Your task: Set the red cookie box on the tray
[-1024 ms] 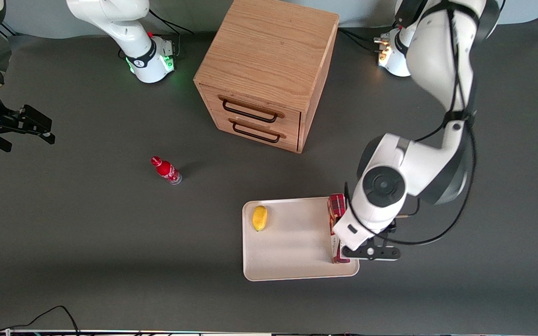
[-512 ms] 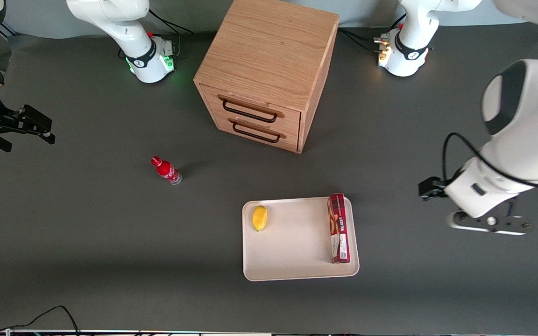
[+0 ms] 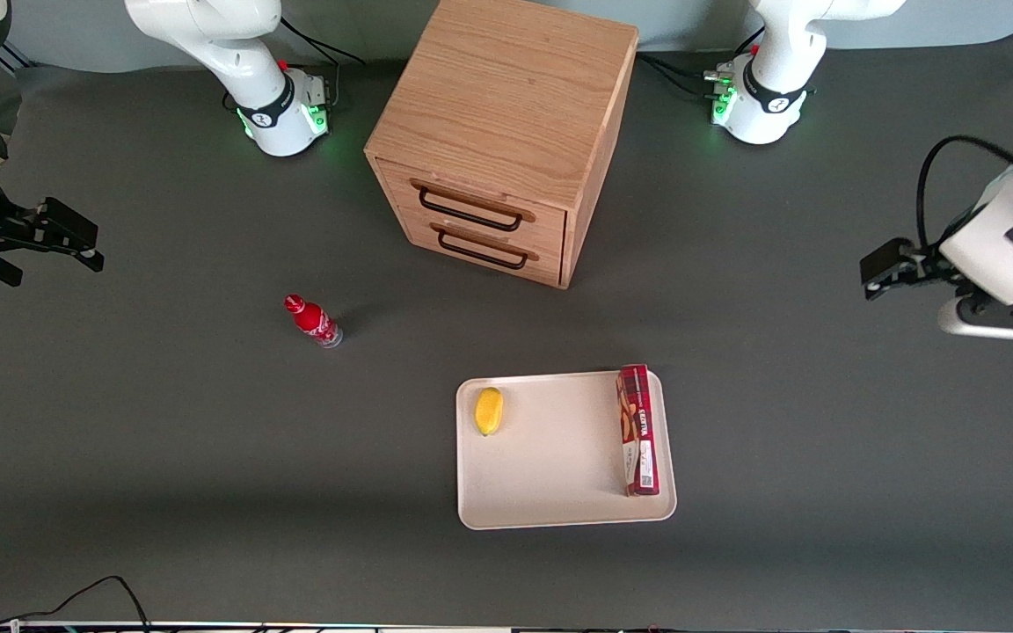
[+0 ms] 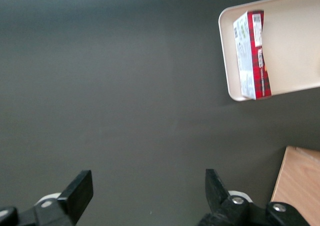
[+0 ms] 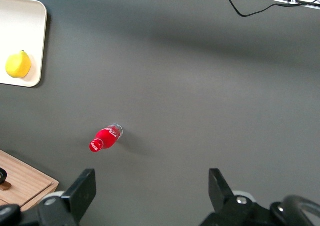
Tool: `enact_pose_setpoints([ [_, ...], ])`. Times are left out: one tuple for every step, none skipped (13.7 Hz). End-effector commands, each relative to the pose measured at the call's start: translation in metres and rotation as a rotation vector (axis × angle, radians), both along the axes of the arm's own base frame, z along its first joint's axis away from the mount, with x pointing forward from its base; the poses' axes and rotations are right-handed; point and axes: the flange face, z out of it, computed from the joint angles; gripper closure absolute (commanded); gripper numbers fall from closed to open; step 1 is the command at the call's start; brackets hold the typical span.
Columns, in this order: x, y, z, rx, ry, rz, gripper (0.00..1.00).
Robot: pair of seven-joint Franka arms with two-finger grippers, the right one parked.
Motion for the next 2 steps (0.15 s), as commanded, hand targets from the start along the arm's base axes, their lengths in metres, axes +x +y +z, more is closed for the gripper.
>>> enact_pose_setpoints([
  [-0.009,0.0177,0.0036,-0.011,0.024,-0.06,0.0],
  [-0.0113,0.019,0.0079,-0.011,0.028,-0.06,0.0],
])
